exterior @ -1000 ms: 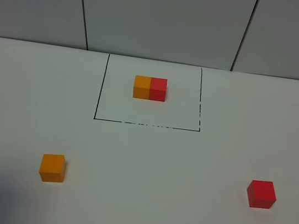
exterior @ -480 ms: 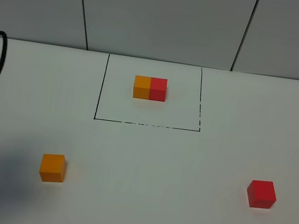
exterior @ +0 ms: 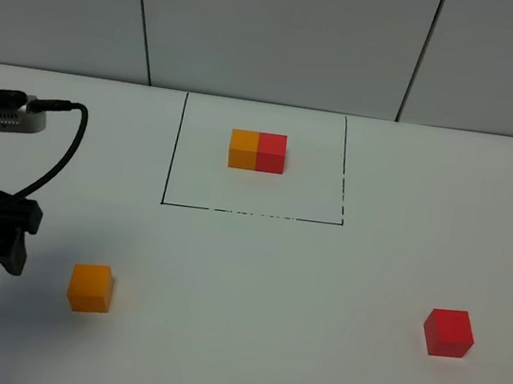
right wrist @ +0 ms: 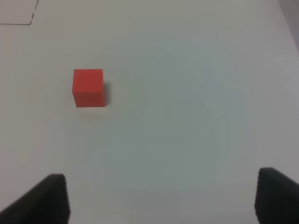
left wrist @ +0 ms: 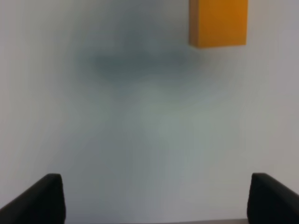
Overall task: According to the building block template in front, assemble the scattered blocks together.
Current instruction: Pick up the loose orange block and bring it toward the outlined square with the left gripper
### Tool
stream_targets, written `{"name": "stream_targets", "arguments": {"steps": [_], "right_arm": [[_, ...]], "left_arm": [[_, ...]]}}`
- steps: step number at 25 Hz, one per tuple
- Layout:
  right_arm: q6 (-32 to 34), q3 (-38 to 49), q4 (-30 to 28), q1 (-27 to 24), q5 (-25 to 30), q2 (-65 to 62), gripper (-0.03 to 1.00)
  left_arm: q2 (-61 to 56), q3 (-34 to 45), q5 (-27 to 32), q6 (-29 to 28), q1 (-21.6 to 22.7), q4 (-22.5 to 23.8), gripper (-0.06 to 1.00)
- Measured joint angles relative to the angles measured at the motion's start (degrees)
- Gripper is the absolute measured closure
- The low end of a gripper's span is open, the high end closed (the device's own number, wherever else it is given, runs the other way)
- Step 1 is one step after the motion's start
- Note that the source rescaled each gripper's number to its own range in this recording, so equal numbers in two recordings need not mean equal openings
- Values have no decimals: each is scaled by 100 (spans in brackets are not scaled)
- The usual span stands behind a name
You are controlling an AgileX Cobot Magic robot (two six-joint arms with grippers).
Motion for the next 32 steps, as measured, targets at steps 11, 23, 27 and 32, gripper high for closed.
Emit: {"name": "stream_targets", "arguments": {"steps": [11,23,27,32], "right_arm": [[0,0,0,0,0,0,34],[0,0,0,0,0,0,34],[0,0,0,0,0,0,34],[0,0,0,0,0,0,34]], "left_arm": [[1189,0,-1218,363,-7,-635,19],[1956,0,-1806,303,-431,-784,19],[2035,0,-1801,152,-463,-765,19],[2145,0,-1703,-52,-463,-411,19]]}}
